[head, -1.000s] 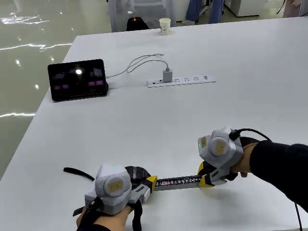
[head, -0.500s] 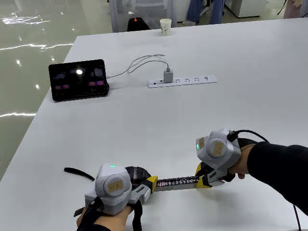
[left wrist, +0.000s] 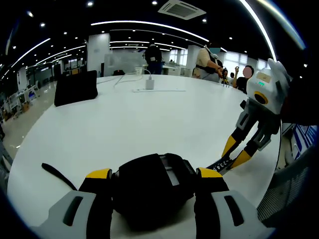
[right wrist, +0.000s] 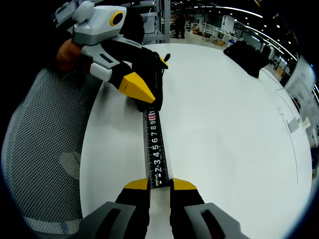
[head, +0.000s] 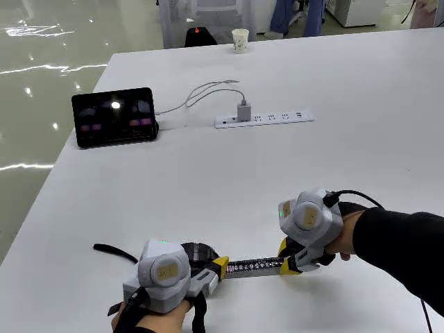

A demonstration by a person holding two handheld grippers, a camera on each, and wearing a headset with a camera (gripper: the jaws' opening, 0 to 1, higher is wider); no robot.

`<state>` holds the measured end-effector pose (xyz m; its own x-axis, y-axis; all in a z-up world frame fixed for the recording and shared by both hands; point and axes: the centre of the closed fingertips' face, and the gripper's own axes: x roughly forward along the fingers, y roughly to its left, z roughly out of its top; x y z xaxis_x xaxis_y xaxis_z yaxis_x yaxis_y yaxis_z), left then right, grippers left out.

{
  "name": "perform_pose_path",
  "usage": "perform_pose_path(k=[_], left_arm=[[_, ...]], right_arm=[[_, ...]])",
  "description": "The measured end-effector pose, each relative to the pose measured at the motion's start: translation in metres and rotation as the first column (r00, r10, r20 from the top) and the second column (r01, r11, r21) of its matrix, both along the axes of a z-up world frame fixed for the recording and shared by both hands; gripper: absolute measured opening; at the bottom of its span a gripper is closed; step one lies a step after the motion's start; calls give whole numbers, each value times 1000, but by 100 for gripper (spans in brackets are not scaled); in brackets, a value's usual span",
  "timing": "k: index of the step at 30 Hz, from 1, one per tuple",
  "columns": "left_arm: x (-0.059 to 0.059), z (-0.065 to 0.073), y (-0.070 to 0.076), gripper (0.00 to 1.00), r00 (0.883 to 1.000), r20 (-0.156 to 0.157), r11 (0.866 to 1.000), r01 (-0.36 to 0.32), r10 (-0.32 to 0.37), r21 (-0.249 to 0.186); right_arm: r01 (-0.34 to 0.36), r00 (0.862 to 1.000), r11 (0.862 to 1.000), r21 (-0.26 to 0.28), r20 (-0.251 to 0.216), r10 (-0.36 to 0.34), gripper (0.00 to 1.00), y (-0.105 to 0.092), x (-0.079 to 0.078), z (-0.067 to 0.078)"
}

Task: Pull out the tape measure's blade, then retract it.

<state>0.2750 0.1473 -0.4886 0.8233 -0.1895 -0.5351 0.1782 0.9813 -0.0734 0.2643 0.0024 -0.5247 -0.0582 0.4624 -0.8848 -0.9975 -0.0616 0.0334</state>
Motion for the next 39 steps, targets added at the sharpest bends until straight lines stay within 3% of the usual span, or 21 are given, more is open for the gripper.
perform_pose_path(k=[39], left_arm=[[0, 0, 2, 61, 1000, -2, 1000, -4, 4, -7]], right_arm=[[-6, 1000, 1000, 29, 5, 5, 11, 25, -2, 0]])
